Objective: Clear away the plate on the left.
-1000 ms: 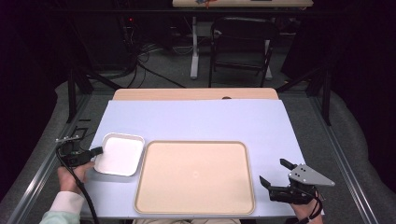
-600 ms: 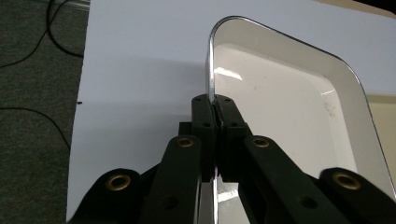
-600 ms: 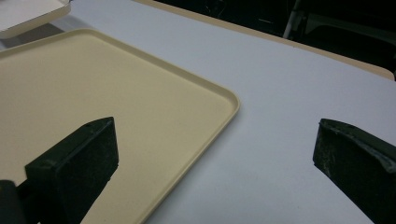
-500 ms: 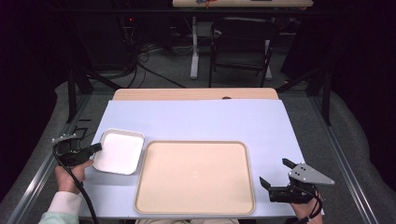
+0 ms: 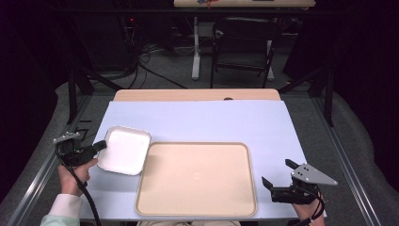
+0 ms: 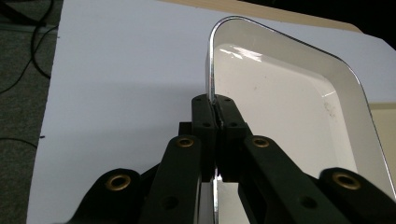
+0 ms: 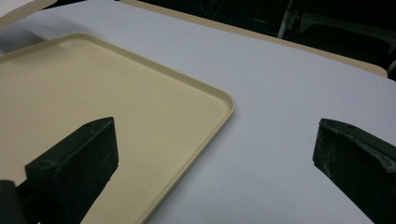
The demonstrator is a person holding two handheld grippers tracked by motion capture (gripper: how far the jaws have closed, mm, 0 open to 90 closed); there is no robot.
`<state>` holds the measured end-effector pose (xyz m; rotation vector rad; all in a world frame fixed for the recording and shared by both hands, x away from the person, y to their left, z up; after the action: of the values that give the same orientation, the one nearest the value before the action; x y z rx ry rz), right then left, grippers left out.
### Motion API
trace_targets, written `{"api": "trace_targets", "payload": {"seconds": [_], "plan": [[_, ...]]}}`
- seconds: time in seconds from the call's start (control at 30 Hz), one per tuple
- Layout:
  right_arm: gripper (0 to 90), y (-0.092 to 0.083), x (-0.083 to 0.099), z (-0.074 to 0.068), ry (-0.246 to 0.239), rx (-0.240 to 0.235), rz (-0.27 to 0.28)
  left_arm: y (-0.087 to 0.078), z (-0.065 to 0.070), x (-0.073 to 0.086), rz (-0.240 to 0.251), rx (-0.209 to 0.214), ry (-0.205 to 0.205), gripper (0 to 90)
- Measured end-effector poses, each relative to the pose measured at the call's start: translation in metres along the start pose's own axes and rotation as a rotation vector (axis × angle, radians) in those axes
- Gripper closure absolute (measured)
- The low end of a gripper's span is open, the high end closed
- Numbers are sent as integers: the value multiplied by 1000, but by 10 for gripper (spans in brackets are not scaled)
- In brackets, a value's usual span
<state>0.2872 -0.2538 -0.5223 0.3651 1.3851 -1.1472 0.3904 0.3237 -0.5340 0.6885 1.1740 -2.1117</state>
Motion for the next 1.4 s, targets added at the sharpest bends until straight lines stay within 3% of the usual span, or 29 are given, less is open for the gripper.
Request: {"api": "trace_targets", "payload": {"seconds": [0.63,0.73,1.2,1.4], "plan": [[0,8,-5,-3,-6,-1,-30,4,35,-3,44,58,28,883],[0,10,-7,-4,-3,-4,-28,6,43,-2,47,65,47,882],[0,31,-21,-18,-22,-63,-48,14,64,3,42,94,75,882],[0,38,-25,-24,-40,-82,-52,18,77,5,55,129,85,882]]}}
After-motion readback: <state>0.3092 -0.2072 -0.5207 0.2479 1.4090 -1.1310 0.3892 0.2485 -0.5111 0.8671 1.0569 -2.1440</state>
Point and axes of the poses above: each handheld gripper's, and its own axes: y roughly forward along the jaws, x roughly out of its underside, z roughly to its right, the point moved 7 cm from there along y, roughly forward along the jaws, and after that the axes turned 12 degrees about -y, right-handed, at the moved point
